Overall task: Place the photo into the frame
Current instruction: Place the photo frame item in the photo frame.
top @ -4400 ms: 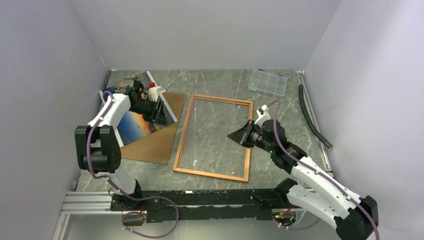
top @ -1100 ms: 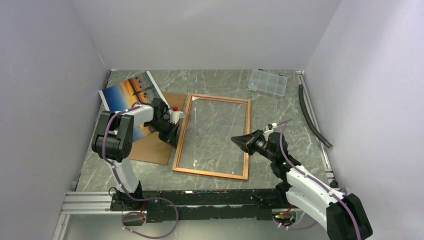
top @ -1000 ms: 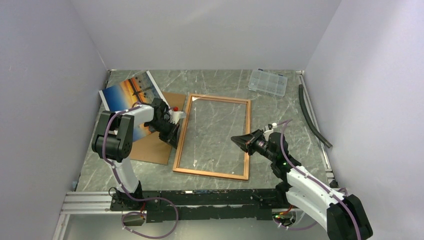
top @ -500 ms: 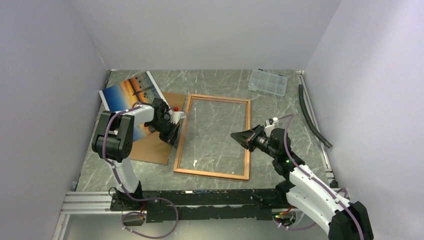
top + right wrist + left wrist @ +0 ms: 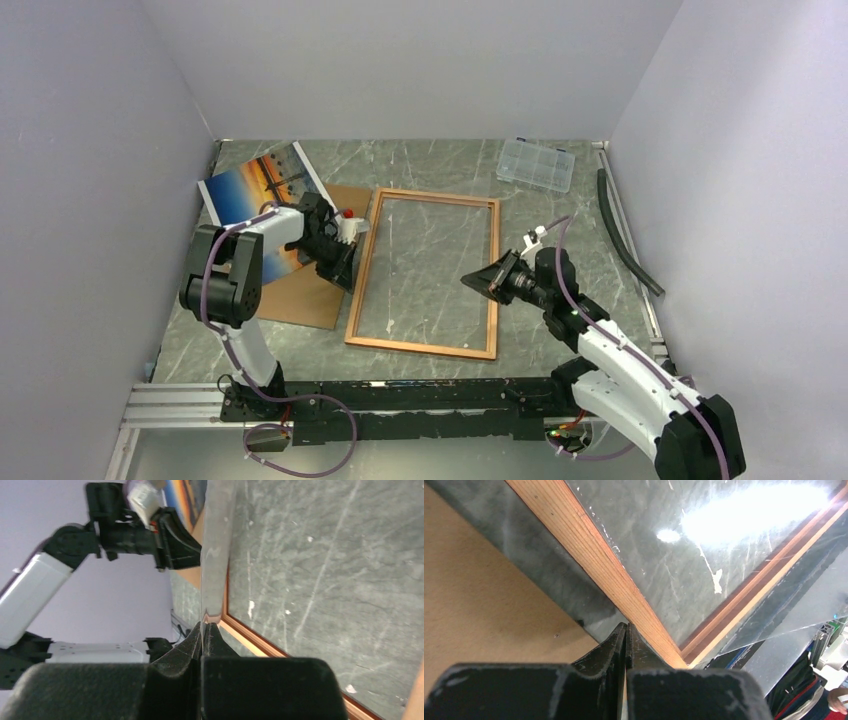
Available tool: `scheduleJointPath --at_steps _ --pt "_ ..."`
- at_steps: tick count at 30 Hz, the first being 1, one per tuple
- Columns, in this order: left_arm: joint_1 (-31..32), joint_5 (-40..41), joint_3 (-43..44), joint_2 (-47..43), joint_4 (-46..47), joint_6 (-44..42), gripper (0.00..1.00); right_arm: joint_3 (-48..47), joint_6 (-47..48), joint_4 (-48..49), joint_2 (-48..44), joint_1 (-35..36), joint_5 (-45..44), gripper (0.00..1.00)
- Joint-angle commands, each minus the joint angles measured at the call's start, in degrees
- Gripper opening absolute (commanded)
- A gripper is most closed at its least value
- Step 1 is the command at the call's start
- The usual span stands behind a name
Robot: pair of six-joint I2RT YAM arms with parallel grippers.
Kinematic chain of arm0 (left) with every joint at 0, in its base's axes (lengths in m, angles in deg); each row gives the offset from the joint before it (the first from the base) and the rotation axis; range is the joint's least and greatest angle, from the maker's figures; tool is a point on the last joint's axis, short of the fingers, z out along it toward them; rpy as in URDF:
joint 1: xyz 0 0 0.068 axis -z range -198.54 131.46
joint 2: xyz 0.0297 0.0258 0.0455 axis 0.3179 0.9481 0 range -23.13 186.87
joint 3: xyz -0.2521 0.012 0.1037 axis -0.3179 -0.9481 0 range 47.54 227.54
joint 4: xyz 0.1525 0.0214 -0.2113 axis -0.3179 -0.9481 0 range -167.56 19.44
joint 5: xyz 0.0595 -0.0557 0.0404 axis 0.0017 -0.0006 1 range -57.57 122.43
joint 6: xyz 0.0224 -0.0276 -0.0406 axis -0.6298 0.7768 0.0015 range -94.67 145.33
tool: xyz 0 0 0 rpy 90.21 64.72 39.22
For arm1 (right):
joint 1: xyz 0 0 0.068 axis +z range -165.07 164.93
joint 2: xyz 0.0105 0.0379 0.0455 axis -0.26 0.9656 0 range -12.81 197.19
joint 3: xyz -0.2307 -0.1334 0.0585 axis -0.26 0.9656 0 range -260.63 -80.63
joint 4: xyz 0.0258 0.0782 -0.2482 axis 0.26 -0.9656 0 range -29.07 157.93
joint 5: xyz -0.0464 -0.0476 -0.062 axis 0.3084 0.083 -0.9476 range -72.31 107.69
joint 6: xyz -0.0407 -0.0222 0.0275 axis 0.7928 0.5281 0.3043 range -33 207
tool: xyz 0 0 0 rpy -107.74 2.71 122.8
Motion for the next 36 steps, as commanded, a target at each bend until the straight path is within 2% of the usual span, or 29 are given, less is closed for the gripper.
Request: scheduleJointPath --at_steps 1,7,10,13,16,18,21,29,33,36 --pt "-1.0 -2.2 2.7 -3.7 -1.5 0.5 0.10 3.0 2.9 1.5 0.9 0.3 1.9 0.00" --pt "-1.3 -2.9 2.9 -5.1 -2.6 0.2 0.22 3.0 4.6 0.2 2.8 0.3 1.7 0.00" --pt "-1.3 -3.1 2.6 -4.9 -2.9 -0.3 0.23 3.1 5.7 -1.4 2.8 0.2 1.2 0.00" --pt "-1.3 -2.6 1.9 -5.0 -2.6 -0.6 0.23 3.4 7.2 -3.3 2.6 0.1 0.8 0.15" --pt "-1.4 -2.2 1.6 -5.3 -2.6 -0.8 0.23 3.4 8.5 -3.6 2.9 -0.4 1.0 0.46" --pt "-1.3 -2.1 1.6 -5.5 -2.7 -0.9 0.22 2.9 9.6 -3.8 3.6 -1.0 1.1 0.61" --pt "-1.3 -1.9 1.4 -5.8 -2.5 -1.1 0.22 1.1 12.0 -4.9 5.5 -2.1 0.6 0.70" --pt "-1.3 -1.2 0.6 -6.1 -2.0 -1.3 0.21 -4.4 18.9 -5.9 14.5 -6.0 1.4 0.72" --pt "-1.4 -1.0 0.9 -5.9 -2.4 -1.5 0.20 -4.4 20.0 -4.2 17.1 -7.6 1.7 0.69" --pt "-1.4 -1.1 0.9 -5.7 -2.3 -1.5 0.20 -3.6 19.9 -1.8 19.0 -8.5 1.6 0.63"
